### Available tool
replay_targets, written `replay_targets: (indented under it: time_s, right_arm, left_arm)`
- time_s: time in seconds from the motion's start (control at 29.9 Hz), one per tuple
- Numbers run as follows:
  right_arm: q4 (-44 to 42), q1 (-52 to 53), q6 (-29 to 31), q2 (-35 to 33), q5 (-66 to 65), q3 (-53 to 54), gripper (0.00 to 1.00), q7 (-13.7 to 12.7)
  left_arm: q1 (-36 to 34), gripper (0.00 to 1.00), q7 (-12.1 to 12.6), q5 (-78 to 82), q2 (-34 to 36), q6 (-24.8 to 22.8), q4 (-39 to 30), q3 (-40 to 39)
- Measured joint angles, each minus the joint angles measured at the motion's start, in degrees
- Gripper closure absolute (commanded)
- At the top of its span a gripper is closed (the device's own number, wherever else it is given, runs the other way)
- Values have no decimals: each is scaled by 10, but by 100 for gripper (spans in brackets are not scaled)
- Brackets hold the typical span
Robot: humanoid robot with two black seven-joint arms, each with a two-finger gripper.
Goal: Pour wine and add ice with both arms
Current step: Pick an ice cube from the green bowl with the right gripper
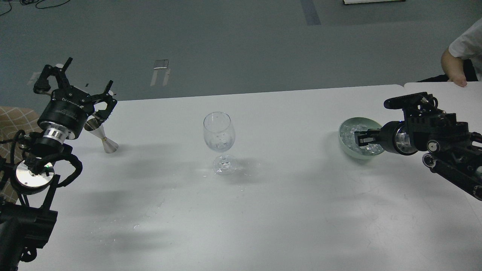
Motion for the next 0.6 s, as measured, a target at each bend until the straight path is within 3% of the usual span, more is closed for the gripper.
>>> replay_targets:
  time_s: [0.37,0.6]
  right_arm:
    - [1,-2,0,-3,3,2,68,2]
    - [5,-5,-1,-3,5,3,61,3]
  left_arm:
    - [0,2,0,0,0,0,0,-4]
    - [0,2,0,0,0,0,0,-5]
